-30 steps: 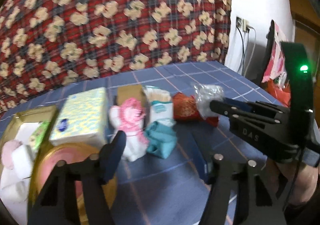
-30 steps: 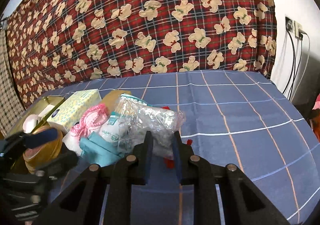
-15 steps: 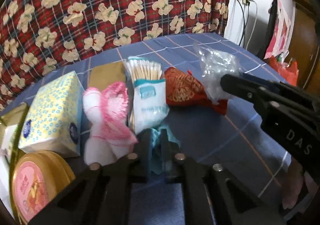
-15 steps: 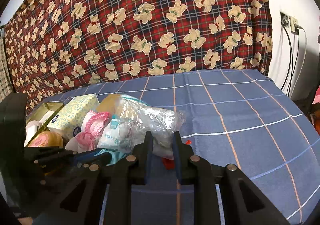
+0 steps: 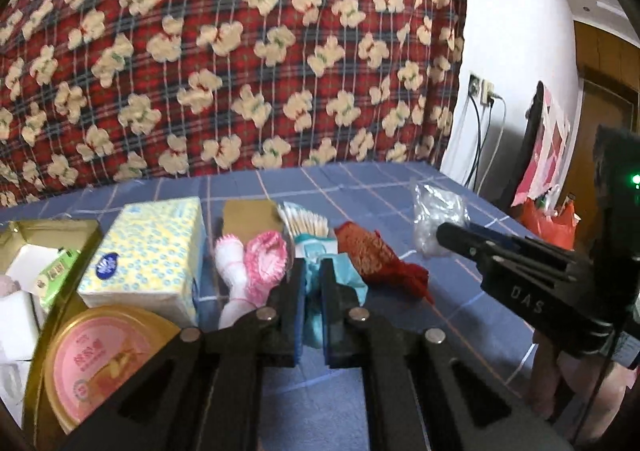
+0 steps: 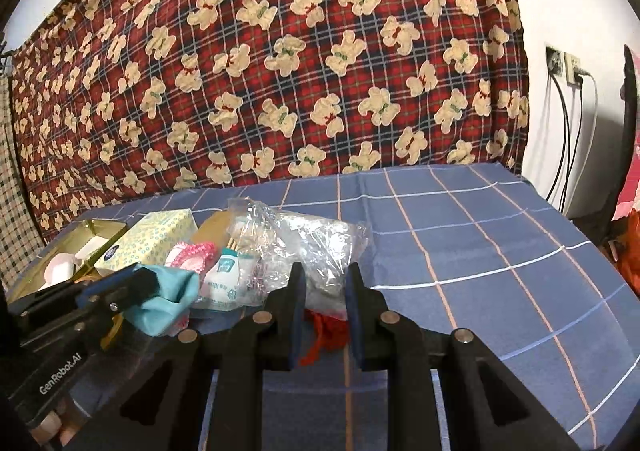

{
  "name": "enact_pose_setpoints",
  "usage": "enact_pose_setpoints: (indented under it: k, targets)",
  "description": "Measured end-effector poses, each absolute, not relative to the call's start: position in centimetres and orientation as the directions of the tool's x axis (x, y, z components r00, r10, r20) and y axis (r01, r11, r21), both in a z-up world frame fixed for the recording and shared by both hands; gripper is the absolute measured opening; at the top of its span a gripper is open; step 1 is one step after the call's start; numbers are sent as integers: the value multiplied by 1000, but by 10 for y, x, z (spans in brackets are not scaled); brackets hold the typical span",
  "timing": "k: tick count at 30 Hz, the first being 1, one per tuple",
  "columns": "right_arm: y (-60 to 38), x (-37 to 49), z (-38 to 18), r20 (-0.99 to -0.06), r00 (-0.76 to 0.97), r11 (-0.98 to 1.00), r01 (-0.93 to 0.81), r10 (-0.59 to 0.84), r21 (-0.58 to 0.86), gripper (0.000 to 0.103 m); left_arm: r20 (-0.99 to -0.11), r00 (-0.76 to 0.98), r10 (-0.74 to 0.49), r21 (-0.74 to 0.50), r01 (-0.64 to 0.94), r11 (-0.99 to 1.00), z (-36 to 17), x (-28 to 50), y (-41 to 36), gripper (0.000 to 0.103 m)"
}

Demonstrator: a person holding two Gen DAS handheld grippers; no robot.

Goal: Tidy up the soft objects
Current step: 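Lift the clear plastic bag with the right gripper while the left gripper lifts the teal cloth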

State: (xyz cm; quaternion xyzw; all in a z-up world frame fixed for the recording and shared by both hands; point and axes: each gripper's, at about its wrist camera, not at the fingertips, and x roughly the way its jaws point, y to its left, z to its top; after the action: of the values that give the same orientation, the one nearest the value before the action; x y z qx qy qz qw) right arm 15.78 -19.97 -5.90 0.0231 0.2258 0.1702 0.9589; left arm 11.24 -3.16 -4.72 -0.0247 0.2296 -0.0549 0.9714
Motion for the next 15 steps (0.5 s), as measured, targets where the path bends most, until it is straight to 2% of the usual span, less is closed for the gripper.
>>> enact_pose_setpoints:
  k: [15]
  targets:
    - [-201,142,-51,-334,885,946,-308,324,99,21,-373,927,-45,-25,38,999,-43,102,-32,4]
